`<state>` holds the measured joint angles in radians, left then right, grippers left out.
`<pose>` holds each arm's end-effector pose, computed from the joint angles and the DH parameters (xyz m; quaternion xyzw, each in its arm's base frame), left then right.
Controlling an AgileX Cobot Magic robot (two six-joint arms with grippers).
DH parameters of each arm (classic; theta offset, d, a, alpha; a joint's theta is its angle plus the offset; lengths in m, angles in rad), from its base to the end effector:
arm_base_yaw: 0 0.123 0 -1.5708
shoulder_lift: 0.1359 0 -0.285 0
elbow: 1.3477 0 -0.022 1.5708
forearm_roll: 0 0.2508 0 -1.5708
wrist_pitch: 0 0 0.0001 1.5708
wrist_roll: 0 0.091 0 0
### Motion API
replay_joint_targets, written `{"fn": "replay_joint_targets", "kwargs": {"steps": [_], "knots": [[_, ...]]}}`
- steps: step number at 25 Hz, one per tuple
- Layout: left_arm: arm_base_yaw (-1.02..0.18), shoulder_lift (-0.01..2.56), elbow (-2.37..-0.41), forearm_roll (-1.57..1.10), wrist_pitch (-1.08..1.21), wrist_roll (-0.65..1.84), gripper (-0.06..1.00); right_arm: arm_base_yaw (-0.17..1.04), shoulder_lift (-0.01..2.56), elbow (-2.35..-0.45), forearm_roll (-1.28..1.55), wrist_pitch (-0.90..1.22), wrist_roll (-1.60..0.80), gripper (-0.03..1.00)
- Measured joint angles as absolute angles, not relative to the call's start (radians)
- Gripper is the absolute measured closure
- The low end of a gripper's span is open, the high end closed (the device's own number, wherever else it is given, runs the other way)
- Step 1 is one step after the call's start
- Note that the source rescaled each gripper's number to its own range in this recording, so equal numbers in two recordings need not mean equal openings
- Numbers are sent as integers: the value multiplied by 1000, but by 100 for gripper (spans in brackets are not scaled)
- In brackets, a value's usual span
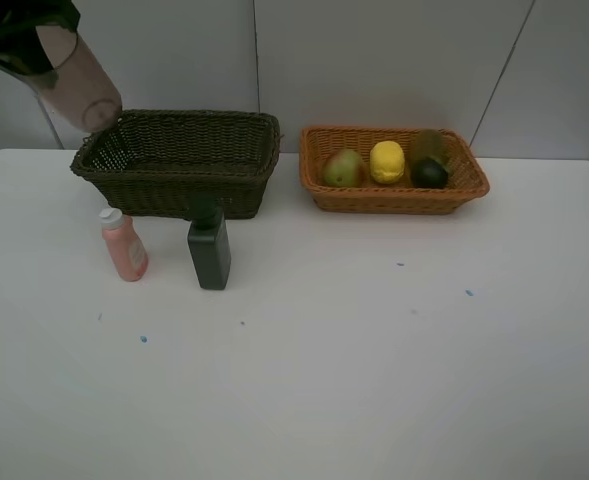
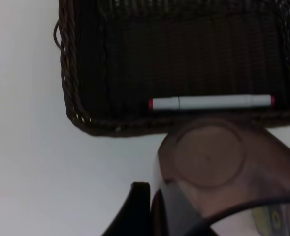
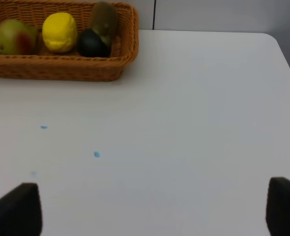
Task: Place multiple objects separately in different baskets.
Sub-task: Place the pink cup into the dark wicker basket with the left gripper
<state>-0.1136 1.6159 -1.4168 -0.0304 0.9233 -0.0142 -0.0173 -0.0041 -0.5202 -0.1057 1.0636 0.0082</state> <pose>0.3469 -0.0418 0.3189 0.0423 0.9633 -0.0310 0.2631 -0.0084 -0.0083 0.2830 0.0135 0.8463 -0.0552 0.5296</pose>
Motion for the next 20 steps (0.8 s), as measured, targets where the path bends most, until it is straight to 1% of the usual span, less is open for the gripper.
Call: {"fn": "replay_joint_targets", "kwargs": {"steps": [11, 20], "knots": [[-113, 1916, -1665, 13, 884, -62, 94, -17, -4, -520, -106, 1064, 8, -2], [-64, 2046, -1698, 27, 855, -100, 94, -17, -4, -520, -106, 1064, 8, -2]]}}
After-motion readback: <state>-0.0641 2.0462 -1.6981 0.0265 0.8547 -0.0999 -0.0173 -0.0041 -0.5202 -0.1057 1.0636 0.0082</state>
